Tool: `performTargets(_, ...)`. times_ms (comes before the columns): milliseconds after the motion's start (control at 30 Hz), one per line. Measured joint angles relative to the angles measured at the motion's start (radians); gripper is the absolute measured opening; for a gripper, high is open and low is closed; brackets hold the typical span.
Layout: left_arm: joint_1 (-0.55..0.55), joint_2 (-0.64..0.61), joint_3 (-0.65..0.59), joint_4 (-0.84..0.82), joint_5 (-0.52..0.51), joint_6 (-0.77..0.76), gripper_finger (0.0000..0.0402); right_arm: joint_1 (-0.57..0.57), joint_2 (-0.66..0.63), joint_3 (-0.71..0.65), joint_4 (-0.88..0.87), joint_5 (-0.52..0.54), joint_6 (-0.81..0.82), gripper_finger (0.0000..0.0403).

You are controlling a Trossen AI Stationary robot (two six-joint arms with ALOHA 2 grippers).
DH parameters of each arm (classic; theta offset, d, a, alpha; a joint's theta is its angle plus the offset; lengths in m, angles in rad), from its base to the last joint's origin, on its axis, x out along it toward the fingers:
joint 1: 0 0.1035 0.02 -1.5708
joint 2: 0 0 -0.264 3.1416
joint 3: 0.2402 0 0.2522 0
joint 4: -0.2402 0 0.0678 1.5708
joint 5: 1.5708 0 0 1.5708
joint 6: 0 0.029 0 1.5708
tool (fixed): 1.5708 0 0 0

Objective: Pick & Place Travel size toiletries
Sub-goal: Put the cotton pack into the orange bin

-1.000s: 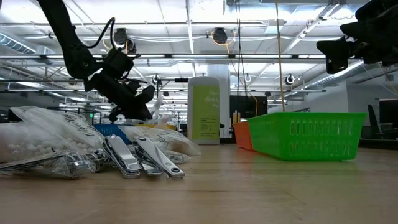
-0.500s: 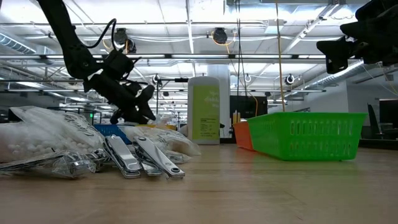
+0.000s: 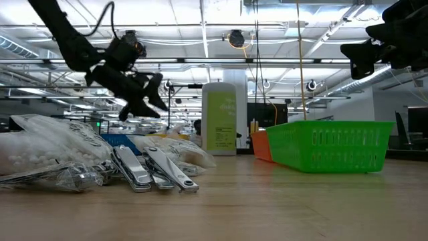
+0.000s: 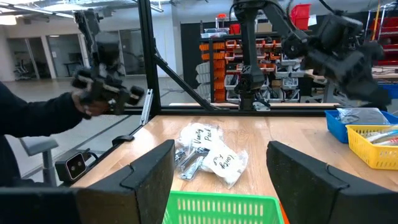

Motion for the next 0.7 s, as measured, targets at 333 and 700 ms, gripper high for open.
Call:
performTargets(333,-0.230,-0.340,0.000,-0.070,0.342,-0.109,0.0189,0.000,0.000,0.000,0.000,0.000,0.000,0.0242)
performTargets(700,-0.868,-0.463,0.000,-0.077,0.179,-0.013,0.0187,0.000,0.000,0.000,0.000,0.000,0.000,0.0242)
